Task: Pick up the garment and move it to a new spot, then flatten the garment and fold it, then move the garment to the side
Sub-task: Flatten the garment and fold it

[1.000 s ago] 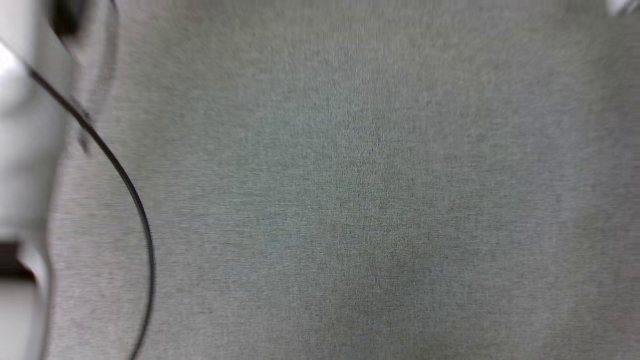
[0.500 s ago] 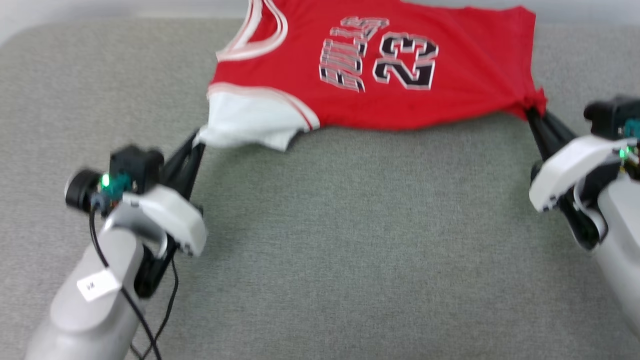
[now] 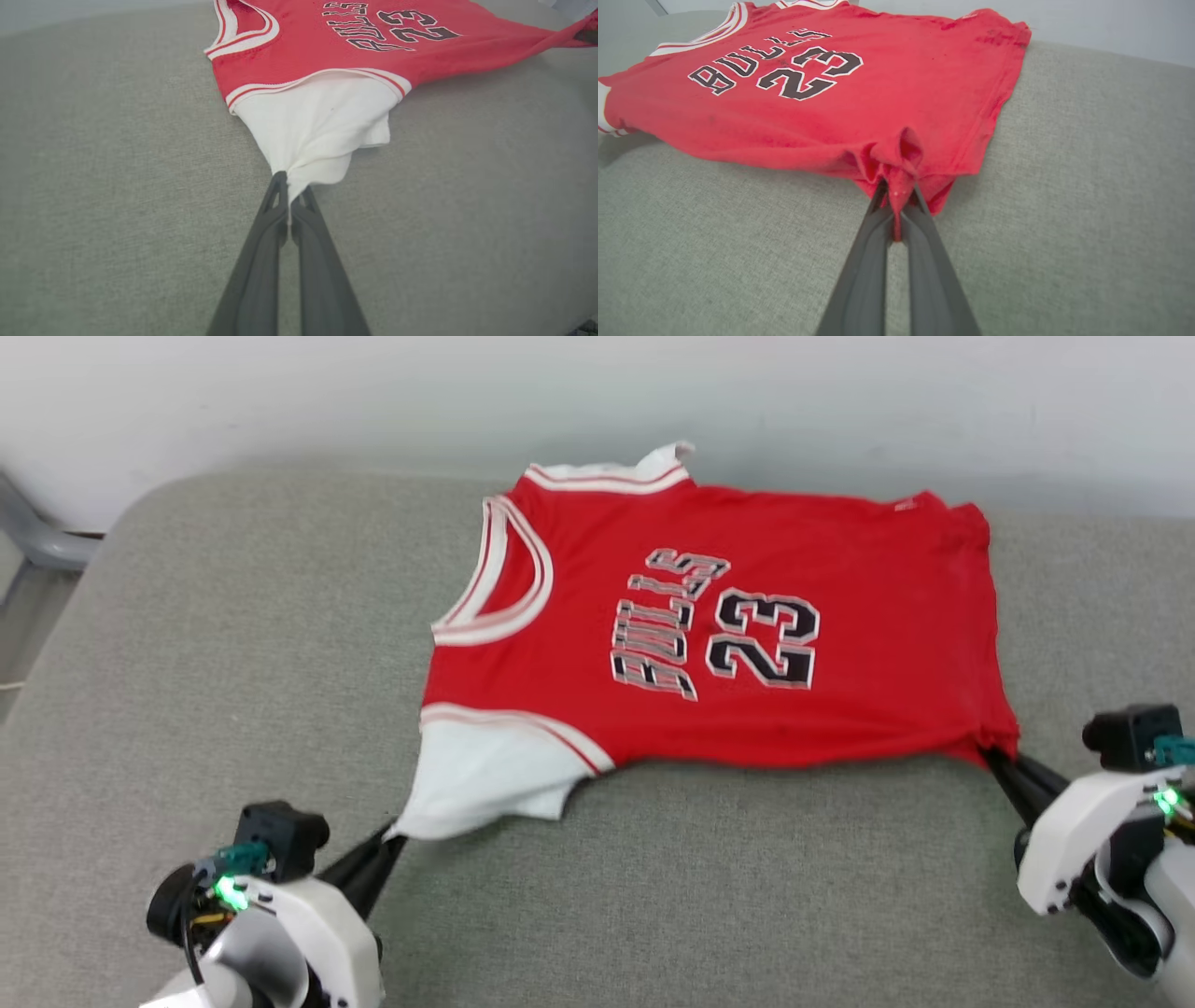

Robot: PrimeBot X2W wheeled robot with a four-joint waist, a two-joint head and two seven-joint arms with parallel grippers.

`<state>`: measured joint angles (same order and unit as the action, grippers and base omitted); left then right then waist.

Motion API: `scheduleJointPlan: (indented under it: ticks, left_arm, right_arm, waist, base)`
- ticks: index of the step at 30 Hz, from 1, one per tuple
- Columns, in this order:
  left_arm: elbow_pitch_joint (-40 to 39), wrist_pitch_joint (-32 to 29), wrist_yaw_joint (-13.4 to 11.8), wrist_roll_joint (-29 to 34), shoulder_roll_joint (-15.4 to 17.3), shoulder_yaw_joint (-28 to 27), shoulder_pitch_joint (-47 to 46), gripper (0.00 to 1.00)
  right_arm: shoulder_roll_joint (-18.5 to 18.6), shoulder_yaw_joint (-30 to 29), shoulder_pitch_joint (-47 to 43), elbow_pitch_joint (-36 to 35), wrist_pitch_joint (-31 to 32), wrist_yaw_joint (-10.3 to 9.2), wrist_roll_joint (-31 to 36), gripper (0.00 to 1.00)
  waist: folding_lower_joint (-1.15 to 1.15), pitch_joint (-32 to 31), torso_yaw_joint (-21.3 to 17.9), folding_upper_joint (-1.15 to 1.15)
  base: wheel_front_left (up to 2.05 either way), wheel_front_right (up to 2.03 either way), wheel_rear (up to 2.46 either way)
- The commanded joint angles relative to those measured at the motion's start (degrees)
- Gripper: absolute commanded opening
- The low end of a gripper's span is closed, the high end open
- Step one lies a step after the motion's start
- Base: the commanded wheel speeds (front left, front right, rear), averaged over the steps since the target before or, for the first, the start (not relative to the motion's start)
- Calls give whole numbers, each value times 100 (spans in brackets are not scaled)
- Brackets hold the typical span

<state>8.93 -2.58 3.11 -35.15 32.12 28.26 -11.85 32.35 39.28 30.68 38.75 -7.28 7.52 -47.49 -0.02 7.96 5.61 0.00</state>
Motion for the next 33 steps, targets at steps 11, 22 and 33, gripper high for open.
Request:
scheduleJointPlan:
  ticks: [11,22,33]
  left_arm:
    - [-1485,-1439,104,-839,757,304,1267,0]
    - [-2436,-2385,104,-1721,1217,522,1977,0]
    - [-2479,-2042,132,-1683,1036,203,1438,0]
  right_arm:
    - [691,321,-1100,-668,574,-7,-996,0]
    - [1483,371,-2080,-1655,732,-6,-1446,0]
    - [1549,-86,-2110,-2202,555,-7,-1472,0]
  waist:
    - [2,-700,12,0]
    - [2,-921,-9,0]
    - [2,-543,-202,0]
  base:
    - [0,0,0]
    - [0,0,0]
    - [0,0,0]
